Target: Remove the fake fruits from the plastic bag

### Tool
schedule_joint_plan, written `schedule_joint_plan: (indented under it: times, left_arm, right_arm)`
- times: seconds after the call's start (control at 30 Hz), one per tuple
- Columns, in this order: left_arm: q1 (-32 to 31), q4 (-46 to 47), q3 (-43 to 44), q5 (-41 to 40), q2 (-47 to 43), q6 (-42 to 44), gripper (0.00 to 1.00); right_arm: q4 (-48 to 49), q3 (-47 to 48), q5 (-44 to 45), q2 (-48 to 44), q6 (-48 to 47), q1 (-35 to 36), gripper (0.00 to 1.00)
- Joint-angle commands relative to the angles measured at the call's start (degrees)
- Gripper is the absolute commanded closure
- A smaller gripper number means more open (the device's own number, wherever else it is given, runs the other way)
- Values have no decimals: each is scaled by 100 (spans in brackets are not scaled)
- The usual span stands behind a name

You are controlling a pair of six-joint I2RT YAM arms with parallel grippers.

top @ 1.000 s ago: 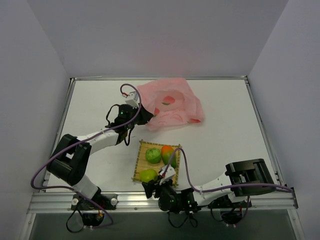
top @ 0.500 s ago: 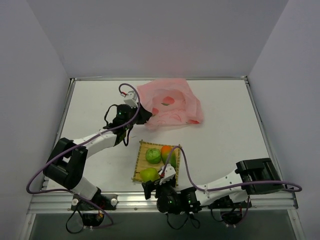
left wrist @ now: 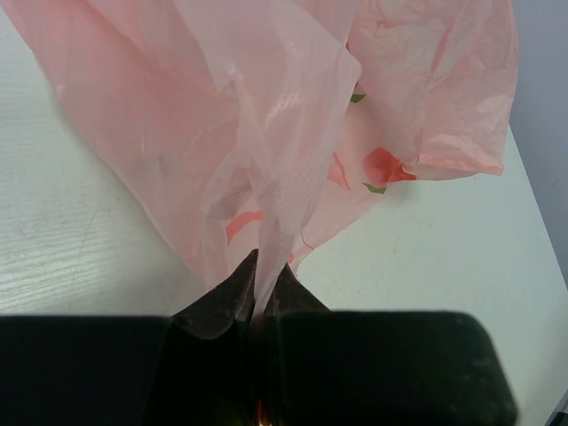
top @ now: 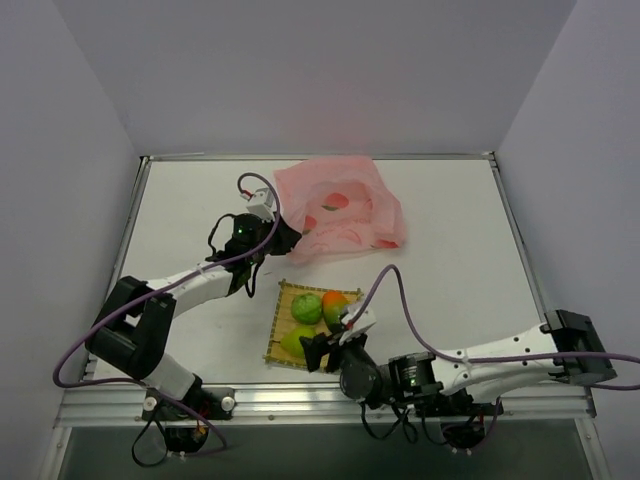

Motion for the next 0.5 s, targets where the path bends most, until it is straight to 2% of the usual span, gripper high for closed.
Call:
schedule_joint_plan:
  times: [0.0, 0.07, 0.1, 0.2, 0.27, 0.3, 0.33, 0.37, 0.43, 0.47]
  left_arm:
    - [19, 39, 117, -143, -359, 144, 98]
    - [46, -110, 134, -257, -438, 179, 98]
    - [55, -181, 134, -345, -482, 188, 98]
    - [98, -225, 82, -591, -614, 179, 97]
    - [107, -243, 126, -618, -640, 162, 90]
    - [107, -295, 143, -627, -640, 161, 83]
    - [107, -322, 169, -636, -649, 161, 72]
    - [116, -374, 196, -679, -684, 135, 42]
    - [107, -567, 205, -758, -798, 100, 19]
    - [107, -646, 214, -846, -981, 56, 1]
  right_arm:
    - [-193, 286, -345, -462, -733, -909, 41]
    - [-193, 382, -1065, -621, -901, -1586, 62]
    - [-193, 418, -1686, -630, -1024, -2189, 74]
    - [-193, 637, -2140, -481, -1340, -2817, 82]
    - [-193, 803, -2185, -305, -1587, -2933, 82]
    - [-193, 848, -2211, -270, -1631, -2951, 81]
    - [-193, 901, -2246, -235, -1710, -2995, 80]
    - [-193, 936, -2246, -234, -1745, -3021, 78]
    - [-193, 1059, -2246, -313, -1877, -3022, 60]
    - [-193, 1077, -2246, -366, -1921, -3022, 46]
